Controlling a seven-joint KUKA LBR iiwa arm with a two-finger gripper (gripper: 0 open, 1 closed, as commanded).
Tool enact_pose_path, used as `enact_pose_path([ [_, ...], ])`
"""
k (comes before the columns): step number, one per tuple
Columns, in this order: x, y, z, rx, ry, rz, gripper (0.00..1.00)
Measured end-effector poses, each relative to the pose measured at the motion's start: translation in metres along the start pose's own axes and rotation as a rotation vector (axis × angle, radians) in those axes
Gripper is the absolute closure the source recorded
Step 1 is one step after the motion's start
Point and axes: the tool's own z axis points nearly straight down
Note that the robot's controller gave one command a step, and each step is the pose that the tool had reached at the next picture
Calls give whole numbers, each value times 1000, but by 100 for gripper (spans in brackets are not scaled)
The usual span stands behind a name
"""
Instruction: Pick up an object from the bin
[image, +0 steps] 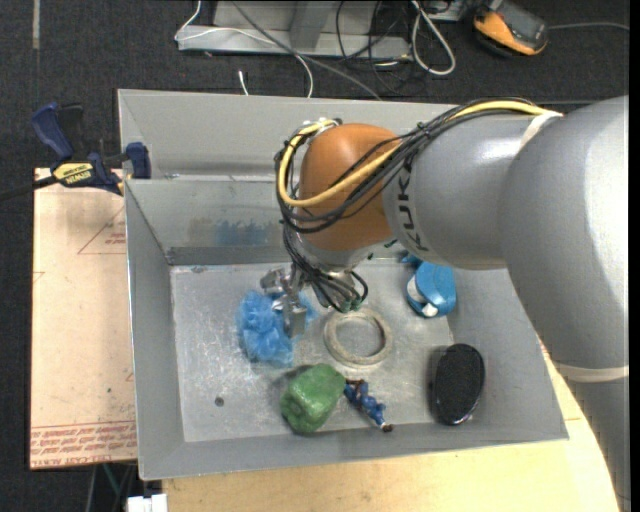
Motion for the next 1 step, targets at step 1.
enact_pose_path([
  [1, 0, 0, 0, 0, 0, 0, 100],
])
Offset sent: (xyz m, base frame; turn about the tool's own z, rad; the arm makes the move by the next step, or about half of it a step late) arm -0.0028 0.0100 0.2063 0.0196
